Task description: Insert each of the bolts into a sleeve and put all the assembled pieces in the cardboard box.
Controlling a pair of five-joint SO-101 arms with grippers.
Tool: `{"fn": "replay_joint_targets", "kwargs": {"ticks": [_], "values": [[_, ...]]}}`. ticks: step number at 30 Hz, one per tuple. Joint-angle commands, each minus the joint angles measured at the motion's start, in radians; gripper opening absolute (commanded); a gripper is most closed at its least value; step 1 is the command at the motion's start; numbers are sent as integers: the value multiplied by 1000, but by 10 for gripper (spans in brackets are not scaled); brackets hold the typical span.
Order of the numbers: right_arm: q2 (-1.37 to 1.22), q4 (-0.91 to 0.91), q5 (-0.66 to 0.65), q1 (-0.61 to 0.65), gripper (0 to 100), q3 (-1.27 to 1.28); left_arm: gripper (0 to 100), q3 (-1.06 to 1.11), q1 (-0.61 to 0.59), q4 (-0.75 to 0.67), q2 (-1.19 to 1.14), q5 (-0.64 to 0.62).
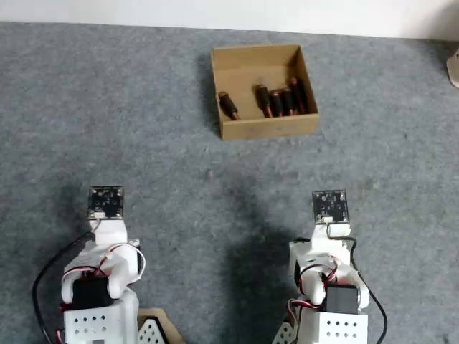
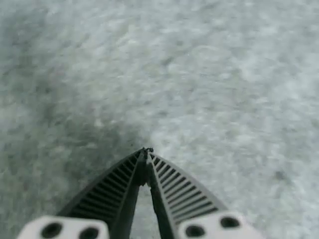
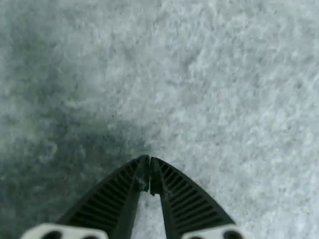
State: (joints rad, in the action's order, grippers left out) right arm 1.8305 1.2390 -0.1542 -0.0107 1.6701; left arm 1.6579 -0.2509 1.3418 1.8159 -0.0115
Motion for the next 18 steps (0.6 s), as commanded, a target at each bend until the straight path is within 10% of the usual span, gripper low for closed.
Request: {"fn": "replay_joint_targets", "kwargs": {"ticks": [1,18], "values": [[8,7,-14,-10,4,143,6,21,-35,5,7,6],[8,7,-14,-8,4,143,6,39,-99,5,5,2]]}}
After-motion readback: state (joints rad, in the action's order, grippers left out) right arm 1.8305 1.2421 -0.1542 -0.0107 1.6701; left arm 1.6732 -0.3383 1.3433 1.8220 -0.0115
